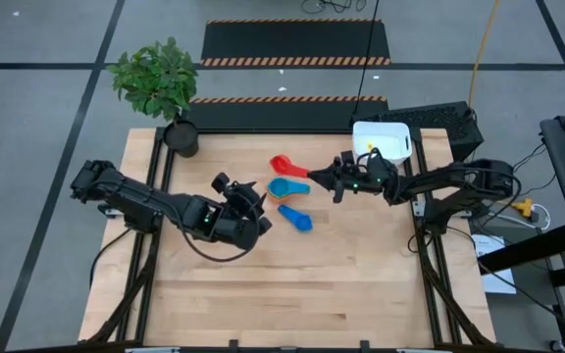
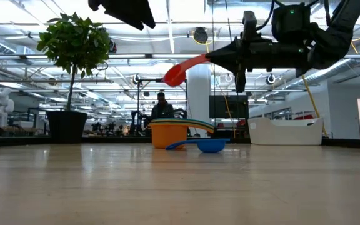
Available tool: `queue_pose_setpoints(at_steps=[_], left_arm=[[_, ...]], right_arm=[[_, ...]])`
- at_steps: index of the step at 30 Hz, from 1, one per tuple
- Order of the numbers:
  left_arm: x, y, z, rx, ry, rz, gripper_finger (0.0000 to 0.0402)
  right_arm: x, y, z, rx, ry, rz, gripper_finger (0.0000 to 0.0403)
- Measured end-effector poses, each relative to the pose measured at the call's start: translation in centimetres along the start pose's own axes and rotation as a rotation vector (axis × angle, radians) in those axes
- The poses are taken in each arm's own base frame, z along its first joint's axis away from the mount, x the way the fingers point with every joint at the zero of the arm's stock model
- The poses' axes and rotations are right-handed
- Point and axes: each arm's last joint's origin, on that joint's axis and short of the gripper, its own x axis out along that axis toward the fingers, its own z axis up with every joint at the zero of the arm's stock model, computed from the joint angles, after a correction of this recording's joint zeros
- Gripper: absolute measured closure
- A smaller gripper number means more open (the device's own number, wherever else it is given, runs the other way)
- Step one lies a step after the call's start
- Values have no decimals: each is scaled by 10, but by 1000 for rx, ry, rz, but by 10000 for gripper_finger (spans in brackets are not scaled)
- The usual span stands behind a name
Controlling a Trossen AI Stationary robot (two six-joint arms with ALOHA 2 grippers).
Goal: Nest measuring cups in basket
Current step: Stack the red measuring cup into the light blue measuring cup
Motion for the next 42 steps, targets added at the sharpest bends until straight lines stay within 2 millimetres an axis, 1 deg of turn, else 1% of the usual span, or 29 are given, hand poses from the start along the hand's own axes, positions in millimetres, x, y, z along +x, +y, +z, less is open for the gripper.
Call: queue_pose_setpoints(at_steps=[3,11,16,28,32,37,42], left_arm=[[1,1,0,-3,1,4,211],[2,1,1,-4,4,5,211],[3,2,1,1,4,7,211],[3,2,1,4,9,4,211],[3,2,1,5,10,3,211],[3,1,0,14,21,-12,211],[3,2,0,20,25,-10,211]], right_arm=[[2,-2,-3,47,1,4,403],[7,-12,-16,97,39,-8,403],[14,-14,-19,153,46,75,403],[28,-25,-32,200,104,131,403],[29,-30,-36,207,119,114,403],[22,-34,-46,225,147,79,403],[17,-35,-43,218,105,76,403]])
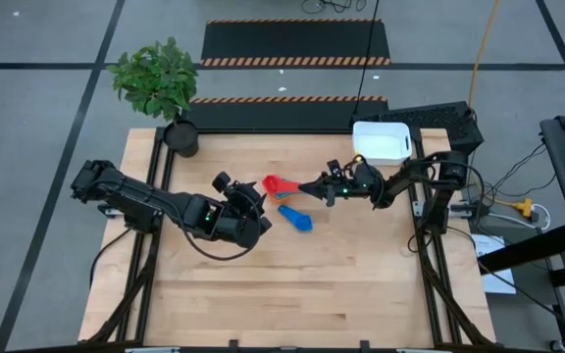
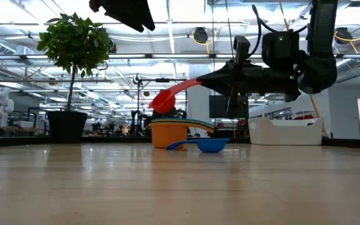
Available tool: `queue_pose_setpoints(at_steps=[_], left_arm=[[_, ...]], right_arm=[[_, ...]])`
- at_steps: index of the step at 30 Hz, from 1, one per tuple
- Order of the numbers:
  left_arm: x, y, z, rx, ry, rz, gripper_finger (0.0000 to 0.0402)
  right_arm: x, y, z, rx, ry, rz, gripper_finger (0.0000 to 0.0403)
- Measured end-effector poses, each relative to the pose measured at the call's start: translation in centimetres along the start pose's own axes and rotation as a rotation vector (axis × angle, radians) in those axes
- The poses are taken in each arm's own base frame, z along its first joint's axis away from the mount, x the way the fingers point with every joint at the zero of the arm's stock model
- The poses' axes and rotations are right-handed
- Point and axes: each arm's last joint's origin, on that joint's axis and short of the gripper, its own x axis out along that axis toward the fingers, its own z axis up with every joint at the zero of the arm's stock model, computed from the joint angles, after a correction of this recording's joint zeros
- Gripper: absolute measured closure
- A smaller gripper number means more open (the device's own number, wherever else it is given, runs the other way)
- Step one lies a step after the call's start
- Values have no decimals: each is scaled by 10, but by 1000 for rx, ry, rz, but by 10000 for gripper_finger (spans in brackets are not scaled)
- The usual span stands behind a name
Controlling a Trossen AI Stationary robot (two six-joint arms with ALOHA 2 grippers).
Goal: Nest measuring cups in basket
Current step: Stack the red measuring cup into the light blue measuring cup
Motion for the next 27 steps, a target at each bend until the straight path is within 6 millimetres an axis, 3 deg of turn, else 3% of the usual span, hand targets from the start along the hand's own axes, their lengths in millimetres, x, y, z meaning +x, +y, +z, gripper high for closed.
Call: queue_pose_setpoints(at_steps=[27], left_arm=[[0,0,0,-4,-1,0,211]], right_arm=[[-3,-5,-2,-42,39,-25,403]])
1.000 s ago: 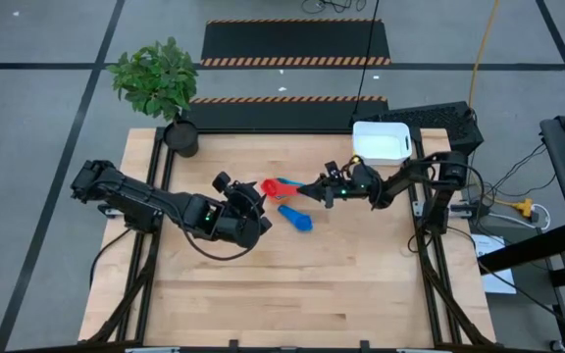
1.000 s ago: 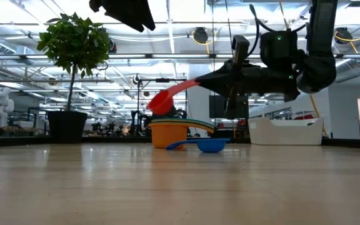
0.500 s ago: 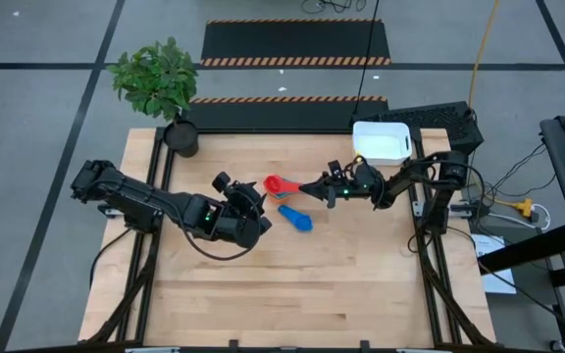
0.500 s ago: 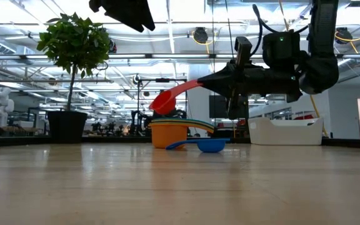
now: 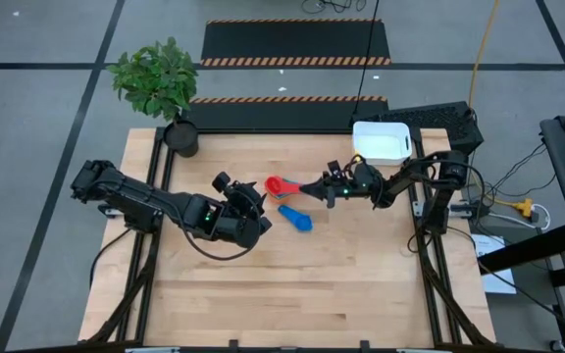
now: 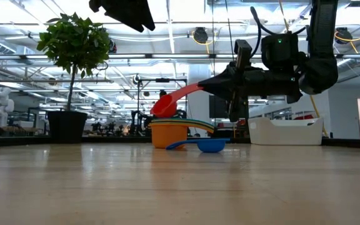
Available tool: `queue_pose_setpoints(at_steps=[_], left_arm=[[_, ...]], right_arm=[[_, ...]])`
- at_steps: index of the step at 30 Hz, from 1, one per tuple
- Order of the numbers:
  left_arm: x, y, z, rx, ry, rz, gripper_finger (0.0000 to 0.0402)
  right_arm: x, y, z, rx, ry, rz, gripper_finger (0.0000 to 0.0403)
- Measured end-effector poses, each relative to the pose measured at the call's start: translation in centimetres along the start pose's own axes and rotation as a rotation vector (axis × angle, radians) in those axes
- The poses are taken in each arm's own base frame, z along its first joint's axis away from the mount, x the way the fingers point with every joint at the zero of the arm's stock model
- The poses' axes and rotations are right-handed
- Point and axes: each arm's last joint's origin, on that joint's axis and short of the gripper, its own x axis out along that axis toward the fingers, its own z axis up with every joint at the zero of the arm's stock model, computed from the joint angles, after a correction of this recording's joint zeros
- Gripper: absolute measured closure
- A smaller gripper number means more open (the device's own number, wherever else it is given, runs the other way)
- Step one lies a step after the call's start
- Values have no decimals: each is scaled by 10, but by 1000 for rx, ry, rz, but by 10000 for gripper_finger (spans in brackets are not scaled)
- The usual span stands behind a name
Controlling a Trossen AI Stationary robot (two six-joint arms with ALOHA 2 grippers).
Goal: Nest measuring cups in basket
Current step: Stack the red measuring cup into the light blue measuring cup
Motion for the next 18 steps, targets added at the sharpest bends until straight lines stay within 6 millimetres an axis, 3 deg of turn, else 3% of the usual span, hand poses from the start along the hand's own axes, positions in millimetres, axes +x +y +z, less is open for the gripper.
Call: queue_pose_setpoints(at_steps=[18], left_arm=[[0,0,0,0,0,0,211]], right_arm=[[0,-3,-1,-12,16,-26,403]])
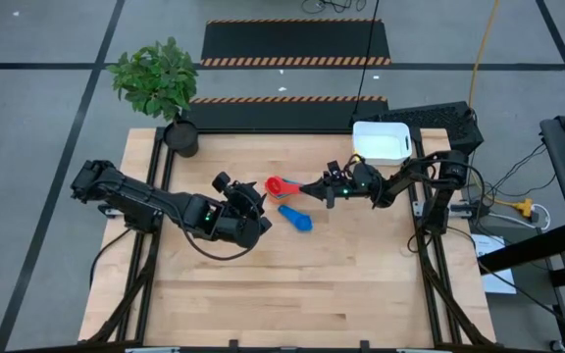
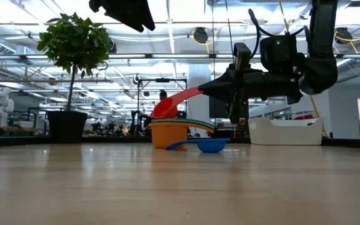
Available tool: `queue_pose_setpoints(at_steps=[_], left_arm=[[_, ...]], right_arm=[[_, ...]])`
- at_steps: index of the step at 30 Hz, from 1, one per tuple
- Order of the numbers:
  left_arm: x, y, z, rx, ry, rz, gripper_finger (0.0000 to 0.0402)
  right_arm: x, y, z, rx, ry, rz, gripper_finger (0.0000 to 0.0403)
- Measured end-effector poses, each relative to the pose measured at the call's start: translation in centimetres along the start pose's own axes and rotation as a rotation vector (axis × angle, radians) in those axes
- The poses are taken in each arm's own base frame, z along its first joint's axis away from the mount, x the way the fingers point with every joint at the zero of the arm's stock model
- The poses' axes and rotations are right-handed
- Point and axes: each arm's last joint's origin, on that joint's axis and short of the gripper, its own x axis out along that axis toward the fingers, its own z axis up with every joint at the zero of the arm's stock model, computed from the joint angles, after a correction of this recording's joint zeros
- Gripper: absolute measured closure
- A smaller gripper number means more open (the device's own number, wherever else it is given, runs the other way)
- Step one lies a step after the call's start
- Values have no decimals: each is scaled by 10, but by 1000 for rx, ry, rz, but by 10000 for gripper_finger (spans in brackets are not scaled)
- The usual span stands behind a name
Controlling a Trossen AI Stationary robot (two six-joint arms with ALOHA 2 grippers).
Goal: Nest measuring cups in basket
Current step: Stack the red measuring cup into the light blue measuring cup
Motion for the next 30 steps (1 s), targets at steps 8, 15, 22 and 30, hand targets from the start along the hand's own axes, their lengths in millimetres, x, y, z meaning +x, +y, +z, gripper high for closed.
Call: queue_pose_setpoints(at_steps=[8,15,22,30], left_arm=[[0,0,0,0,1,-1,211],[0,0,0,4,9,-13,211],[0,0,0,6,9,-13,211],[0,0,0,6,9,-13,211]], right_arm=[[-2,-6,2,28,5,-38,401],[-3,-9,3,16,7,-52,354],[-3,-9,3,9,7,-51,303],[-3,-11,3,12,-2,-83,266]])
